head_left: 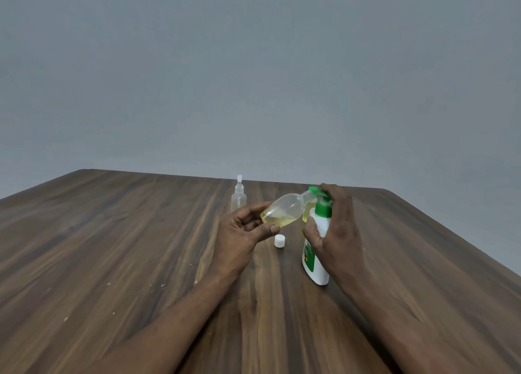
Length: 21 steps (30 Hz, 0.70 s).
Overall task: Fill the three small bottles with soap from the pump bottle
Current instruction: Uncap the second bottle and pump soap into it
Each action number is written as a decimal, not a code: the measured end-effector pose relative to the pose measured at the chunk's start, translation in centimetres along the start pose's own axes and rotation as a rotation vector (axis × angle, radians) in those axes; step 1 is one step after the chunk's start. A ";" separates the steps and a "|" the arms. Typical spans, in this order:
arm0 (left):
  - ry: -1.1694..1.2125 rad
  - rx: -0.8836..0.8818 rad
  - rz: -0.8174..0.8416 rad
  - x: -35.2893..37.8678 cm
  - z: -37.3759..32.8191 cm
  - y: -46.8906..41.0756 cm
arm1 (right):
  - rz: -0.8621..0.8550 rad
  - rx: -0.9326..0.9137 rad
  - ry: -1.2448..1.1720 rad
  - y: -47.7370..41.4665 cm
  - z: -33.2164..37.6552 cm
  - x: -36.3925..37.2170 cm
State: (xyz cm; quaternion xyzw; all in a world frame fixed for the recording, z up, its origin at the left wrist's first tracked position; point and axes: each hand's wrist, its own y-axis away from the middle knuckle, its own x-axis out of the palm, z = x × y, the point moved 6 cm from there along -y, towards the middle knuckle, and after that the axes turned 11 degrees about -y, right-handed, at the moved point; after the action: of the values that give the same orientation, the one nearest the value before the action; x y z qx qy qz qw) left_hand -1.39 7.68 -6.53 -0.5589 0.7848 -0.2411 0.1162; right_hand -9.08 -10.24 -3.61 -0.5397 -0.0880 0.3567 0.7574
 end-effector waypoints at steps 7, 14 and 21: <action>-0.004 0.005 0.005 0.1 -0.1 0.1 | 0.007 0.008 -0.010 -0.1 0.1 0.1; 0.005 -0.011 0.010 0.1 0.0 0.1 | 0.007 -0.007 -0.019 0.0 0.1 0.0; 0.007 -0.013 0.012 0.1 0.1 0.0 | 0.012 0.008 -0.020 0.0 0.0 0.1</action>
State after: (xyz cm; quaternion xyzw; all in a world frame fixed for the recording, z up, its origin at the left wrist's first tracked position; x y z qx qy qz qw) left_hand -1.41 7.53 -6.60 -0.5540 0.7903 -0.2370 0.1114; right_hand -9.01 -10.22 -3.66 -0.5336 -0.0908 0.3669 0.7566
